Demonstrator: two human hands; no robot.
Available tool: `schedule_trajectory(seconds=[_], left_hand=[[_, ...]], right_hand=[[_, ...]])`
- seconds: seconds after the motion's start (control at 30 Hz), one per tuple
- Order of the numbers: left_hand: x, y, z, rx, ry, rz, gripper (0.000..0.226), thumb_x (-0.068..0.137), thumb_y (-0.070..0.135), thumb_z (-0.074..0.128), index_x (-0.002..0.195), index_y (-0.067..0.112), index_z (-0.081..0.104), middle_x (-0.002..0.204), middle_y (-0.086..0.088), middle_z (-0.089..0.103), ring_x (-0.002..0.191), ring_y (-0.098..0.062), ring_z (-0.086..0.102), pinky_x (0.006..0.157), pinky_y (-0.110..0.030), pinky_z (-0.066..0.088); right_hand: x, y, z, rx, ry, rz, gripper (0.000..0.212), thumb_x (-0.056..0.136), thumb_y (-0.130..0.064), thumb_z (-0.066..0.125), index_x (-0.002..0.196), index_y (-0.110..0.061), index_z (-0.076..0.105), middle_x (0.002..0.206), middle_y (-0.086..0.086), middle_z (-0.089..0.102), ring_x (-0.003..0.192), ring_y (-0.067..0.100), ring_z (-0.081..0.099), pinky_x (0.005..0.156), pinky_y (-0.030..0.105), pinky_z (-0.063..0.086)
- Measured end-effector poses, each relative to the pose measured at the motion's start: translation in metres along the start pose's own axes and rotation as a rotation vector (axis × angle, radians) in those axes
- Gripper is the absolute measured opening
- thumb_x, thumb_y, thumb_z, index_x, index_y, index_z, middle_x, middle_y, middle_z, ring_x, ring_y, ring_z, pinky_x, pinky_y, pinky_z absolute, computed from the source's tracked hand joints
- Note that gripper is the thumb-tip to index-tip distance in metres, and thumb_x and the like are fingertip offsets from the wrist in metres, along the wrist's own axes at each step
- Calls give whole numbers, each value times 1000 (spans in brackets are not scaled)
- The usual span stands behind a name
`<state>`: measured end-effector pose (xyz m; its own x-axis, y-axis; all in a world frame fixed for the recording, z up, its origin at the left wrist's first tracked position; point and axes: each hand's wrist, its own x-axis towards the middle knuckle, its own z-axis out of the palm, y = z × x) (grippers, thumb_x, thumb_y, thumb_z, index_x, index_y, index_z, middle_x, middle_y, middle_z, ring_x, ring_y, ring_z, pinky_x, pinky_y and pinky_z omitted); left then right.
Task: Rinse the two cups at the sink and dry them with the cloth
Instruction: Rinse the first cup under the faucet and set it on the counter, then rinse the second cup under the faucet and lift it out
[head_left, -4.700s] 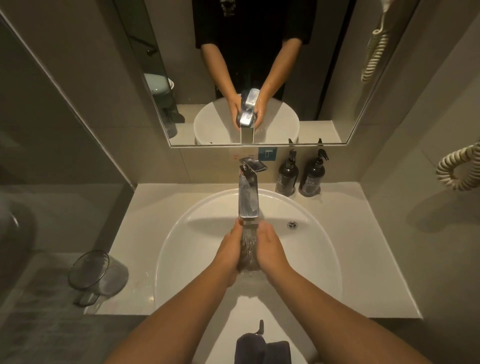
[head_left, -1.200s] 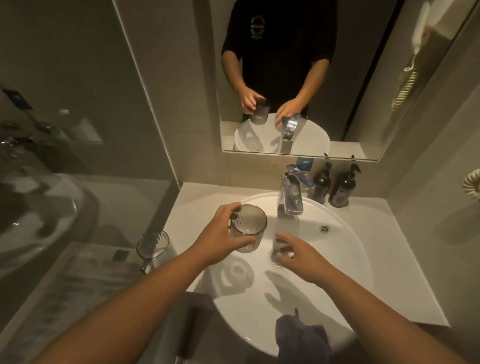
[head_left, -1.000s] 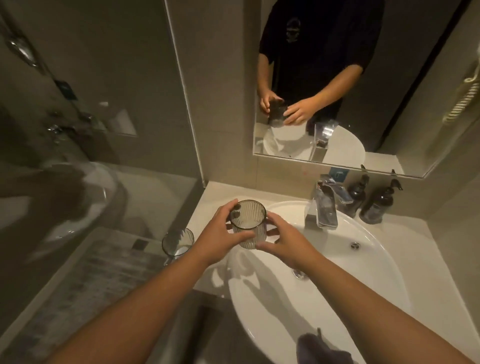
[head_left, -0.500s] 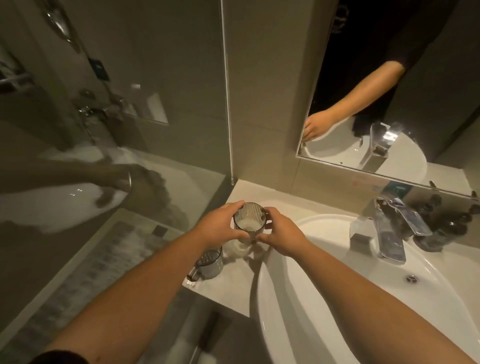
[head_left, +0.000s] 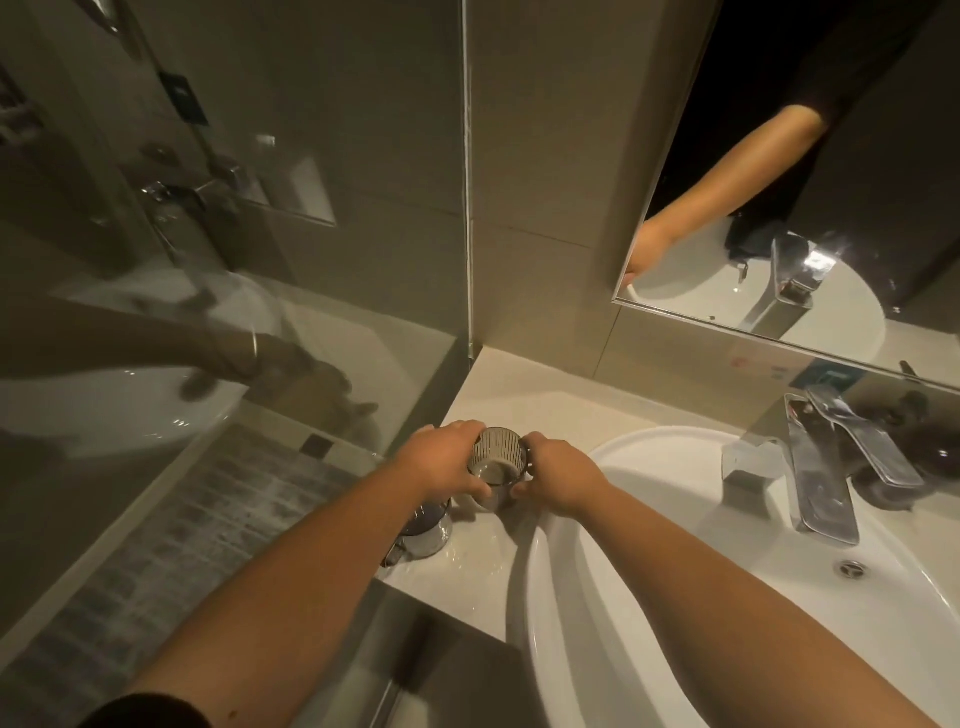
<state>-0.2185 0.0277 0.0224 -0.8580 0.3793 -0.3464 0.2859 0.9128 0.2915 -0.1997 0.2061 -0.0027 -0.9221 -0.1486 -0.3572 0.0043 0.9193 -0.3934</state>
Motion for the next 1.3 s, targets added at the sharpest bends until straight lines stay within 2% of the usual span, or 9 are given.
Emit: schedule_trajectory(seconds=[0.2,0.3,0.4,0.5,0.57,0.7,0.8,1.0,1.3], left_hand=[[2,1,2,77,-26,-8,100,71,55,79,151,23,28,151,1,45,134,-21,47,115,-44,28],[-13,-1,-4,-19,24,-37,105,73,60,75,155,21,23,157,-2,37,142,-24,39,118,-46,27],[-50,-12,-13,-319,212,-97,77,89,53,63,152,19,34,154,-3,41,136,-23,45,110,-37,38],[-98,-28,-1,-669,441,-250,40,100,36,53,135,18,53,132,-3,56,122,-20,55,95,-28,40],[-123,-34,19,-837,471,-359,22,101,28,51,121,21,58,116,1,61,114,-20,59,87,-24,39],[-142,-33,59,-1021,435,-480,32,99,25,58,127,10,54,117,-2,62,102,-11,62,71,-9,40],[-140,-31,79,-1056,440,-557,34,94,32,66,120,13,55,113,-2,63,96,-11,59,75,-19,41],[-137,-31,83,-984,393,-467,18,98,23,59,85,10,61,74,0,58,69,-13,51,55,-14,37],[-173,-9,51,-1042,418,-235,22,100,15,52,79,10,55,72,0,52,70,-13,48,55,-13,37]], right_hand=[[-3,-2,-5,-75,-41,2,53,81,-33,71,124,-12,49,117,11,64,105,30,60,82,36,48],[-13,-3,-15,-66,-39,-16,60,85,-30,68,136,-12,42,130,12,59,117,30,56,93,37,47],[-40,-2,-27,-107,60,-59,62,91,-28,61,145,-16,36,144,7,48,127,26,50,101,33,41],[-75,-15,-19,-32,174,-145,48,92,-28,59,138,-21,48,137,2,54,110,22,60,88,27,42],[-91,-30,0,91,158,-176,47,90,-30,62,135,-21,52,133,1,58,106,21,61,88,27,43],[-86,-59,45,209,74,-133,60,89,-38,62,143,-21,41,142,3,52,125,21,53,99,30,41],[-74,-76,62,359,30,-116,66,83,-30,67,141,-22,37,134,2,57,120,23,56,88,29,43],[-60,-89,75,477,49,-98,67,77,-23,74,134,-23,40,125,-5,61,112,17,59,82,26,40],[-117,-87,44,486,153,-129,70,82,-39,70,141,-32,34,135,-9,54,117,12,56,95,31,48]])
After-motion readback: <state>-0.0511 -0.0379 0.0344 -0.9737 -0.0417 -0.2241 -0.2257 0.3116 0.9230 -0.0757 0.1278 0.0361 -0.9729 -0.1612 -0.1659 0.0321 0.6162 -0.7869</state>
